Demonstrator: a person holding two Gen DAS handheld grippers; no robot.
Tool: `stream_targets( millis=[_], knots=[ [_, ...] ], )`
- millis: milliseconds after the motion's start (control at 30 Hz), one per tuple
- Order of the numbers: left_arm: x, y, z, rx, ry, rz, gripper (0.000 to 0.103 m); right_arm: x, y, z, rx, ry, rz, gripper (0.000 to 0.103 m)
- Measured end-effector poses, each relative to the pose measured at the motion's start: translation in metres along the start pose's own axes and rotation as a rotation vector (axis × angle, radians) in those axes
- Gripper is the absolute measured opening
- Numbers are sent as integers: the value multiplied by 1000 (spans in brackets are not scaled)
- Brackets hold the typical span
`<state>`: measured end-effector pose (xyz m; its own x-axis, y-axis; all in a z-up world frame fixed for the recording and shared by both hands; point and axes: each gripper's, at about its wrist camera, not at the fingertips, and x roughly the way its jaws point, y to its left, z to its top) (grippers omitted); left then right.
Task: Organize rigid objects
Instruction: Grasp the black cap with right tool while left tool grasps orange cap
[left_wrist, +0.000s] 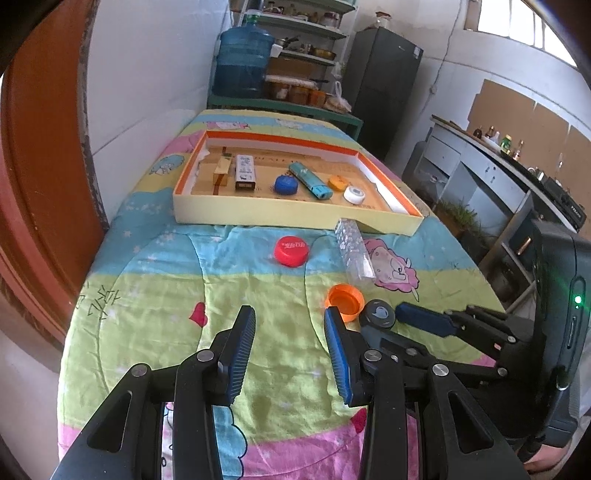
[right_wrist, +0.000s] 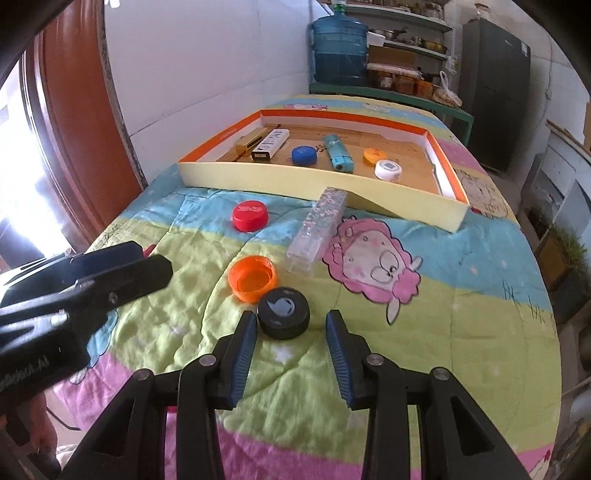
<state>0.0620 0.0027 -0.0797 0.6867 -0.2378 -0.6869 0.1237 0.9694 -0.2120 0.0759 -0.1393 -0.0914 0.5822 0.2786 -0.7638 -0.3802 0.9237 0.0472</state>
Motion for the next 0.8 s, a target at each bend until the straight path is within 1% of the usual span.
stream_targets(
  millis=[67,100,200,333,433,567,633,800],
  knots=[
    [3,-2,1,5,7,-4,40,3,3,2,-24,3,-12,36],
    [5,-4,1,10,12,-8,40,4,4,3,-33,1,-16,30],
    [10,-7,2,22,24,-19,40,4,5,2,-46,3,-13,31],
    [21,-18,2,52,54,-57,40,-5,-6,-2,-18,-8,11,30],
    [29,-25,3,57,72,-87,40,-14,-15,-7,0,-18,-16,30],
    [43,-35,4,85,97,-83,40,-25,-30,-14,56,-28,-13,30],
    [51,-40,4,104,106,-69,40,-28,-37,-16,78,-31,-13,30],
    [60,-47,9,128,98,-47,40,-34,-50,-20,117,-38,-1,30]
  ],
)
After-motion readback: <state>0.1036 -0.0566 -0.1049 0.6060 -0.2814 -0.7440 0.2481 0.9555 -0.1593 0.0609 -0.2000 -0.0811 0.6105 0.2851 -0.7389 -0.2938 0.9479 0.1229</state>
